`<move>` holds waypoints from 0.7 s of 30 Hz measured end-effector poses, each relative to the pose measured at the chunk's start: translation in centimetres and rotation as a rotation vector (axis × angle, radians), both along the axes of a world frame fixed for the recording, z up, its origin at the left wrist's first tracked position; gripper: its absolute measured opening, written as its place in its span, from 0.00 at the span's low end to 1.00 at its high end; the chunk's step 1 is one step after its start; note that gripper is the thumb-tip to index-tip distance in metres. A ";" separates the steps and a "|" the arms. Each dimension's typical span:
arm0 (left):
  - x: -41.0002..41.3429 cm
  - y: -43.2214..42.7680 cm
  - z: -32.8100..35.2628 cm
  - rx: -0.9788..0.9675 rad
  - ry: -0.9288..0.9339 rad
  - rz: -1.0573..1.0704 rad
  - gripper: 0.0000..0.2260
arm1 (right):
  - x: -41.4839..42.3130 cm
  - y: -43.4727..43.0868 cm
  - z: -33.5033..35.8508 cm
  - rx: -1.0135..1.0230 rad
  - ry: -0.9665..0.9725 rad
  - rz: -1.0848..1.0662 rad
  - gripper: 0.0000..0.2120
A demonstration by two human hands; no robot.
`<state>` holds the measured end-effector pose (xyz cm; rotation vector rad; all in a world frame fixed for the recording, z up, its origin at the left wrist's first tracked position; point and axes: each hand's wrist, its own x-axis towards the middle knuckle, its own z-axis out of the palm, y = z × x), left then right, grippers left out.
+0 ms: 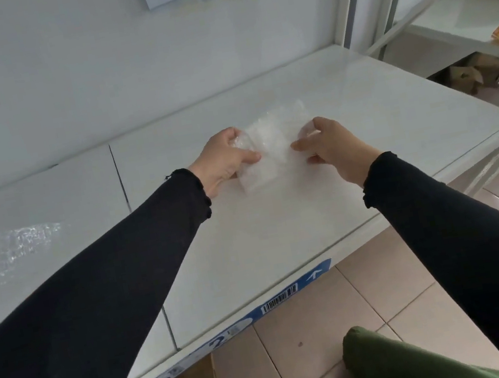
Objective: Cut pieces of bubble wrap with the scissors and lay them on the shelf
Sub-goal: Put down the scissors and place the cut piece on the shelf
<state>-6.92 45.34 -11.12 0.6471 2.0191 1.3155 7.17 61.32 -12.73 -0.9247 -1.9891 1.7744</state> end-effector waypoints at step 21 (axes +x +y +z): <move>-17.9 4.5 -2.4 0.083 0.375 0.260 0.22 | -21.8 5.3 -2.3 0.364 0.086 0.081 0.15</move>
